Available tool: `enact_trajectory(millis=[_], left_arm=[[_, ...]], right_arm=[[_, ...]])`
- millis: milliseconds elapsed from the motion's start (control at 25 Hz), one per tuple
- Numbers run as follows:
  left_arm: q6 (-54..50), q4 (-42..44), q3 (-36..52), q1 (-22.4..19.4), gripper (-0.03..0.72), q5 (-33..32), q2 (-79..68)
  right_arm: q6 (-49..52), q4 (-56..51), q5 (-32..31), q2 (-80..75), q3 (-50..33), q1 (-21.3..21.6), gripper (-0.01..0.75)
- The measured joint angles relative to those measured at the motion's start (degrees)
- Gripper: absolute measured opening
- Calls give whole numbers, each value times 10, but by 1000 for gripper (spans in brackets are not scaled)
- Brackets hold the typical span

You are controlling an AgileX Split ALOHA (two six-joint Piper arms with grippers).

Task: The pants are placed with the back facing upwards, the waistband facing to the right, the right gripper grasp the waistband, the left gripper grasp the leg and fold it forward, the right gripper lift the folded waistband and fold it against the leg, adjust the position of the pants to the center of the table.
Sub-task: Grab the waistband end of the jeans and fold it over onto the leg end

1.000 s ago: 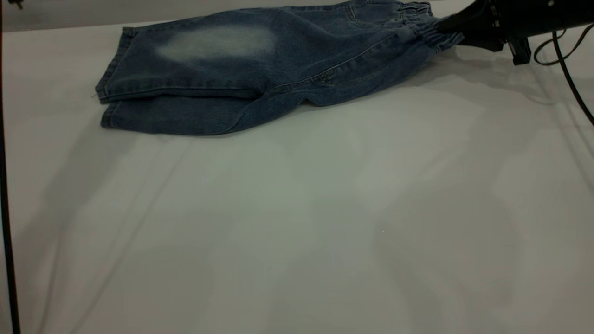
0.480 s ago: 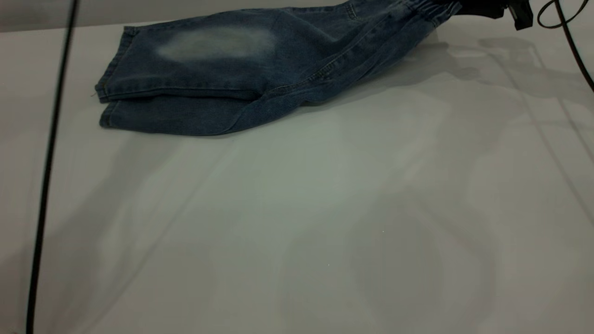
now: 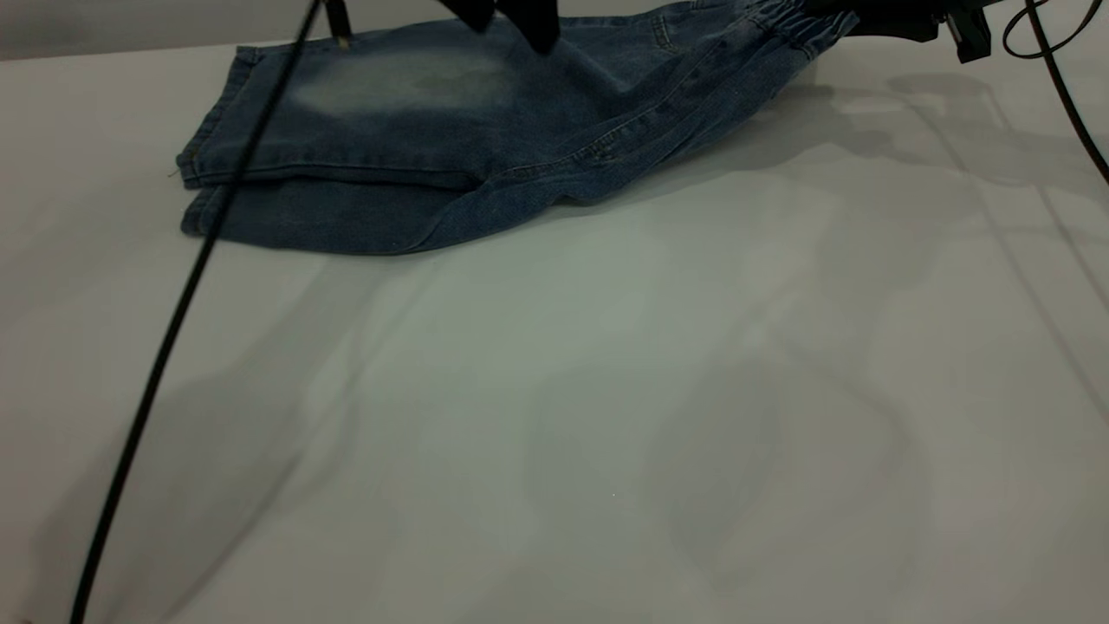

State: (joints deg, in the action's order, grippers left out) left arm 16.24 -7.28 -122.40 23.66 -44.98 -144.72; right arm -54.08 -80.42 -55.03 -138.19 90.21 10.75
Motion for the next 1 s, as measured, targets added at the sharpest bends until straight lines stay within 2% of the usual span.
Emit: enact_trajectory(millis=[720,1000], left_arm=[[14,3,-7,4,522,30,-54],[14,3,-7,4,522,33,-54]], right_arm=[[-2,7,-8,11,0,-1,96],[-7,11,-8,58,0,-29,96]])
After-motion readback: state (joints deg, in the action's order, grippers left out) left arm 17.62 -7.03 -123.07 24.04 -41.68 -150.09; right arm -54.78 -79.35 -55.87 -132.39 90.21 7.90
